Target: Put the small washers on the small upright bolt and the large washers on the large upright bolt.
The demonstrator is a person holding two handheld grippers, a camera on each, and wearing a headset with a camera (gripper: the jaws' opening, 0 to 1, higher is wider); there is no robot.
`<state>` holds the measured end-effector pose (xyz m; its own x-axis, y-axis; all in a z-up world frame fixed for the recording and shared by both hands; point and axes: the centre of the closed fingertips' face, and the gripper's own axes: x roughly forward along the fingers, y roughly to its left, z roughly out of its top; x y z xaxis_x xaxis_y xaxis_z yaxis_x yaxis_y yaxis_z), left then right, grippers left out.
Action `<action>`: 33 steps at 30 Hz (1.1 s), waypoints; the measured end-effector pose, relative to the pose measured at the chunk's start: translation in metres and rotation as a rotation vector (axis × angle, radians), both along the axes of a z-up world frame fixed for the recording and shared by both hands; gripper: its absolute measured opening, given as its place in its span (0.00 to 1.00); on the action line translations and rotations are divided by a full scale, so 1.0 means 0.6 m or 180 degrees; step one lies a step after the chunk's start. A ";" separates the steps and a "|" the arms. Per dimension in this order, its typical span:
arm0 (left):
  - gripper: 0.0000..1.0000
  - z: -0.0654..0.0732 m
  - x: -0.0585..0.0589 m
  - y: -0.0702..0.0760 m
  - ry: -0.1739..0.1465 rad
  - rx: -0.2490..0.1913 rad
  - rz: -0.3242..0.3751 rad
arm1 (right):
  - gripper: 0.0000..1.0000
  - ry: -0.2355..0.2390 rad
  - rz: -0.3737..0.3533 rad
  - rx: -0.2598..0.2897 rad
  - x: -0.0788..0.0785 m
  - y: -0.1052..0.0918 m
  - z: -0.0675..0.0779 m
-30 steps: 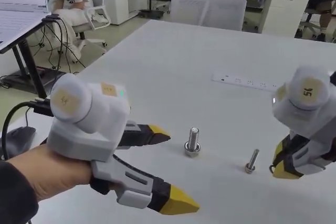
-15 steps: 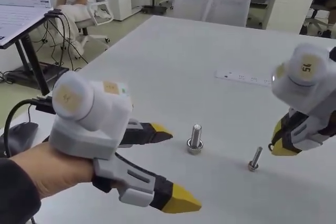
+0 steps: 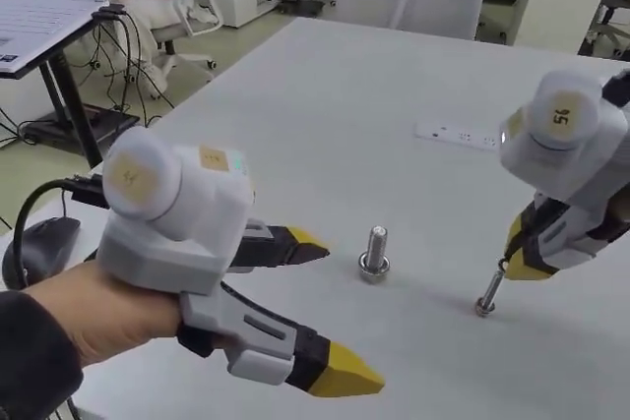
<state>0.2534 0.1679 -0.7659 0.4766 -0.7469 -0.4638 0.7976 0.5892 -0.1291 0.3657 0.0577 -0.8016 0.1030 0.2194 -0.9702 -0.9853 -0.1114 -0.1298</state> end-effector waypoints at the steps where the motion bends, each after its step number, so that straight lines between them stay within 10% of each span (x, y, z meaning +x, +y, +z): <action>1: 0.80 0.000 0.000 0.000 -0.0002 -0.0002 0.0002 | 0.14 0.0006 0.0001 -0.0006 0.000 0.000 -0.001; 33: 0.80 -0.002 -0.003 0.002 0.0033 -0.0017 0.0016 | 0.14 0.0156 0.0045 -0.0159 0.002 0.002 -0.042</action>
<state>0.2518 0.1690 -0.7673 0.4755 -0.7468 -0.4649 0.7932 0.5925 -0.1405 0.3668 0.0590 -0.8266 0.0524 0.1717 -0.9838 -0.9886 -0.1304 -0.0754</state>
